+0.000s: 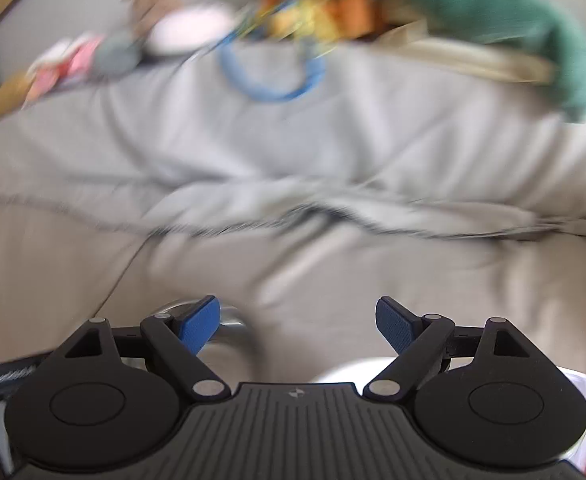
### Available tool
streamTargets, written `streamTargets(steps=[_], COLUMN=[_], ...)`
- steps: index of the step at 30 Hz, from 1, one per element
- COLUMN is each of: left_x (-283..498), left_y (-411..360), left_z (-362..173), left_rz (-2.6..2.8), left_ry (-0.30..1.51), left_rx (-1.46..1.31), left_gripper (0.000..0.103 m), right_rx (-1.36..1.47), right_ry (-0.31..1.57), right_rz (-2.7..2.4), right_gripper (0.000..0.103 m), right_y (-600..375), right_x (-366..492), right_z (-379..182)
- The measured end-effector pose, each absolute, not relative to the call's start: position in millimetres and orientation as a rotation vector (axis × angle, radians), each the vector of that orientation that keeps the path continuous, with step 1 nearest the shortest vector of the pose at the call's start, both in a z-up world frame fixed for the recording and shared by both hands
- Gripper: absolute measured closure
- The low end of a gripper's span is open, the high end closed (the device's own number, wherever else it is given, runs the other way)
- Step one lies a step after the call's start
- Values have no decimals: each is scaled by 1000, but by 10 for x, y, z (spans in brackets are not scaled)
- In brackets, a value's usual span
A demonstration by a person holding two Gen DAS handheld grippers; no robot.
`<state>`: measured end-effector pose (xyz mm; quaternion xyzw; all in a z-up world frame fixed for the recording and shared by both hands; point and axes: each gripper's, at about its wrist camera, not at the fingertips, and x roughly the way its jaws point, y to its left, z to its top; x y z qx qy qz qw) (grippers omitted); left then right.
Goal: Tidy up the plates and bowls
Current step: 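Lower the white cup into the blue bowl stack and open the right tool, then grasp the rim of the nested bowl stack with both tools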
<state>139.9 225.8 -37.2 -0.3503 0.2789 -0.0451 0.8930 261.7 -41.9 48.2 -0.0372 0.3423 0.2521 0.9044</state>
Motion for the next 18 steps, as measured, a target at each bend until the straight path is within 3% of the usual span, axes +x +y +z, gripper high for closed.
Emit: streamTargets(steps=[5, 9, 18], left_x=[1742, 1834, 1765], left_y=[1734, 1738, 2014], left_z=[-420, -642, -673], left_rz=[-65, 61, 331], left_ry=[752, 874, 944], left_rx=[-557, -511, -373], left_gripper=[79, 79, 81], right_rx=[-39, 9, 68], right_ry=[706, 750, 774], right_rz=[399, 409, 440], right_gripper=[17, 17, 17], right_y=[-1206, -1532, -1674], right_x=[2689, 2776, 2839], right_z=[242, -72, -464])
